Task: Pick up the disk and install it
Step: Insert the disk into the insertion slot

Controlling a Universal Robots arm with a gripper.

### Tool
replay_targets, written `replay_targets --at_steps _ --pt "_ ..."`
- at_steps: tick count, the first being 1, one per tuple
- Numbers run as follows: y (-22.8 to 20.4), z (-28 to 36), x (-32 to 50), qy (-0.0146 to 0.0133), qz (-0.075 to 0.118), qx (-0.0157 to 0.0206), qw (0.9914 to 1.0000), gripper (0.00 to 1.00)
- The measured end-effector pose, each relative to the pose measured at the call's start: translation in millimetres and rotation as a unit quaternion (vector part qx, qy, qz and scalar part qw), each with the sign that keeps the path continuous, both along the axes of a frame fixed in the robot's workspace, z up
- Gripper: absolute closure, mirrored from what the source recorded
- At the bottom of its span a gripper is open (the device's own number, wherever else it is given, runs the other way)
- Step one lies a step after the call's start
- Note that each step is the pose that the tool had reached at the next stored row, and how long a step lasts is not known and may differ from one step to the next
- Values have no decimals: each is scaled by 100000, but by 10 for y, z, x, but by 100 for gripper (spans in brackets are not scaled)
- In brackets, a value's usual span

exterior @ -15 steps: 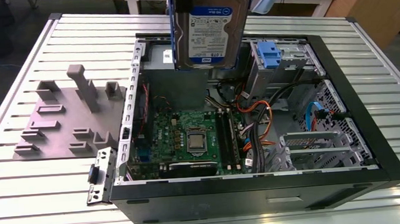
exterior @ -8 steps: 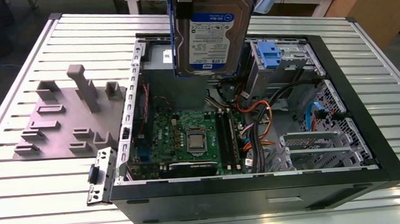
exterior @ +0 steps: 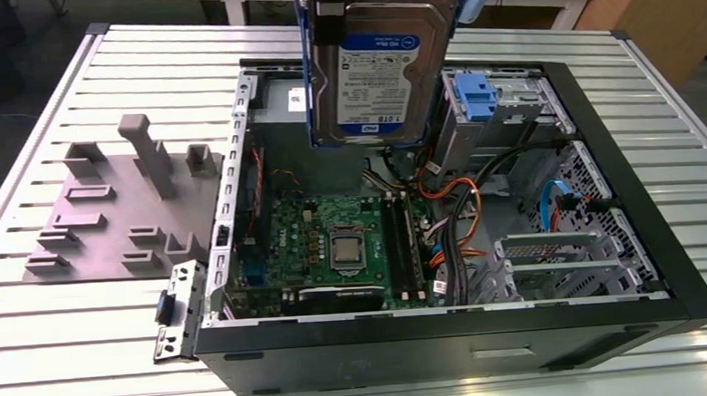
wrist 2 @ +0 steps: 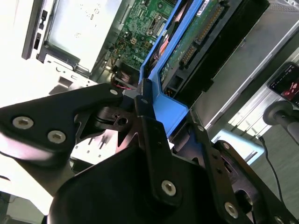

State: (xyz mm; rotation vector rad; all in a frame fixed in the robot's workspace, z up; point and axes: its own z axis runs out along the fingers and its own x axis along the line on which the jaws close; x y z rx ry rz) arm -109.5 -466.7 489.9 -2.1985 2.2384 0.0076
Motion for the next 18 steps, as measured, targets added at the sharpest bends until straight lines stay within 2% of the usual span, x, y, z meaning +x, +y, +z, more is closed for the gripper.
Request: replay_targets --at_steps 6,18 --pt "-7 -3 84 -1 7 2 100000 64" --pt "-19 -3 92 3 10 -5 100000 64"
